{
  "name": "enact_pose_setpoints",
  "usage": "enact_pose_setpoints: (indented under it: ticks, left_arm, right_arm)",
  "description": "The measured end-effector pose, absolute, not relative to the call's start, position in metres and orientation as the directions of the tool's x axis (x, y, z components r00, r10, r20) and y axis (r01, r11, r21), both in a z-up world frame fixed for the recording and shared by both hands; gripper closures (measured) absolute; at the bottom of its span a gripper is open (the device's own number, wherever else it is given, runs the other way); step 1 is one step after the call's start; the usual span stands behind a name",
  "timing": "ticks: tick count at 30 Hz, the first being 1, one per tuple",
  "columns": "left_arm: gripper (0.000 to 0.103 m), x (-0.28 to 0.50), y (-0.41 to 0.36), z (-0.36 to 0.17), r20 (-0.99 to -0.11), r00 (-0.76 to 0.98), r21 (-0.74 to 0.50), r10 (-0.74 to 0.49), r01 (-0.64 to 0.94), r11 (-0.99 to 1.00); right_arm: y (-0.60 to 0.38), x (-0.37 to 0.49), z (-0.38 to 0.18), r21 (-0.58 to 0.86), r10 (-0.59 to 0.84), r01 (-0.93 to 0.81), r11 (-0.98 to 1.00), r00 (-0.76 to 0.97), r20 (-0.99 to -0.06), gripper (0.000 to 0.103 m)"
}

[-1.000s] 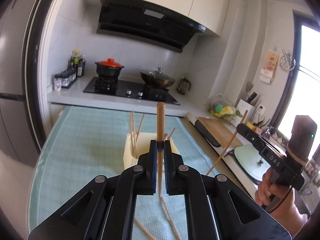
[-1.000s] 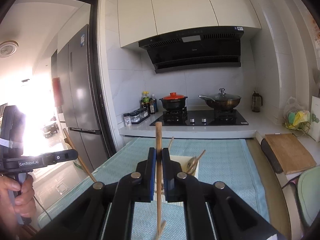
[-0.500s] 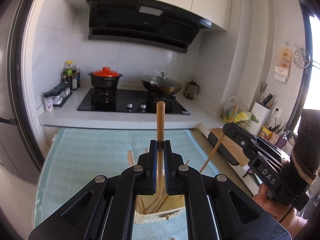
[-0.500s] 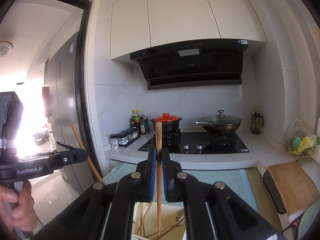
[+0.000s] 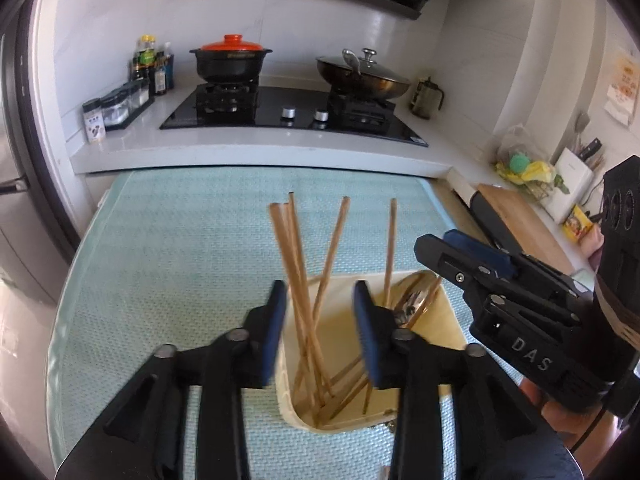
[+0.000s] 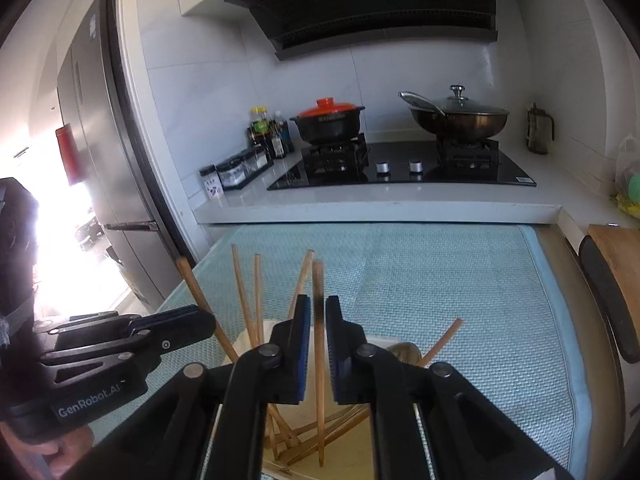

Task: Organize utensils
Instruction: 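Open both tools to release the chopsticks into the holder, then withdraw both open tools back over the last two chopsticks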

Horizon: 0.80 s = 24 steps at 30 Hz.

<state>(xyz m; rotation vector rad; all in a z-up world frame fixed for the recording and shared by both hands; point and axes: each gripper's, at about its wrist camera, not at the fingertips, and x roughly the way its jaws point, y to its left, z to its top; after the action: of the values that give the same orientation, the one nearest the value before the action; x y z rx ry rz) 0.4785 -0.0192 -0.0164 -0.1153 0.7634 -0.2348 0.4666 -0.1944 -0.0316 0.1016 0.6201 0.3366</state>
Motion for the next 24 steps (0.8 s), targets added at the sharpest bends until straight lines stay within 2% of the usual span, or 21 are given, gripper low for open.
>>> enact_pose_setpoints:
  ticks: [1,2,4,7,10,14,19,24]
  left_arm:
    - [0.037,0.473,-0.014,-0.01,-0.655,0.716,-0.188,-0.242,0.156,0.97]
    - [0.03,0.466,-0.009,-0.002,-0.637,0.732,-0.189,-0.24,0.154,0.97]
    - [0.023,0.449,0.001,0.013,-0.612,0.755,-0.178,-0.235,0.159,0.971]
    - [0.013,0.414,0.014,0.026,-0.597,0.775,-0.139,-0.205,0.152,0.979]
    - [0.01,0.375,0.022,0.025,-0.608,0.772,-0.099,-0.184,0.157,0.983]
    - [0.005,0.321,0.026,0.004,-0.646,0.752,-0.058,-0.132,0.124,0.991]
    - [0.005,0.257,0.016,-0.046,-0.704,0.701,-0.052,-0.112,0.107,0.993]
    - [0.005,0.211,0.001,-0.085,-0.734,0.675,-0.047,-0.073,0.058,0.997]
  right_arm:
    - [-0.197,0.467,-0.027,0.201,0.338,-0.271,0.941,0.768,-0.545,0.058]
    - [-0.201,0.463,-0.02,0.215,0.342,-0.267,0.939,0.781,-0.523,0.052]
    - [-0.209,0.451,0.0,0.221,0.345,-0.27,0.937,0.806,-0.481,0.05]
    - [-0.215,0.424,0.029,0.156,0.3,-0.257,0.954,0.844,-0.445,0.044]
    - [-0.221,0.388,0.047,0.11,0.291,-0.27,0.956,0.856,-0.426,0.042]
    - [-0.224,0.338,0.042,0.058,0.275,-0.282,0.958,0.84,-0.468,0.038]
    - [-0.228,0.272,-0.001,0.038,0.254,-0.28,0.959,0.794,-0.553,0.034]
    - [-0.234,0.207,-0.059,0.036,0.179,-0.198,0.979,0.771,-0.612,0.033]
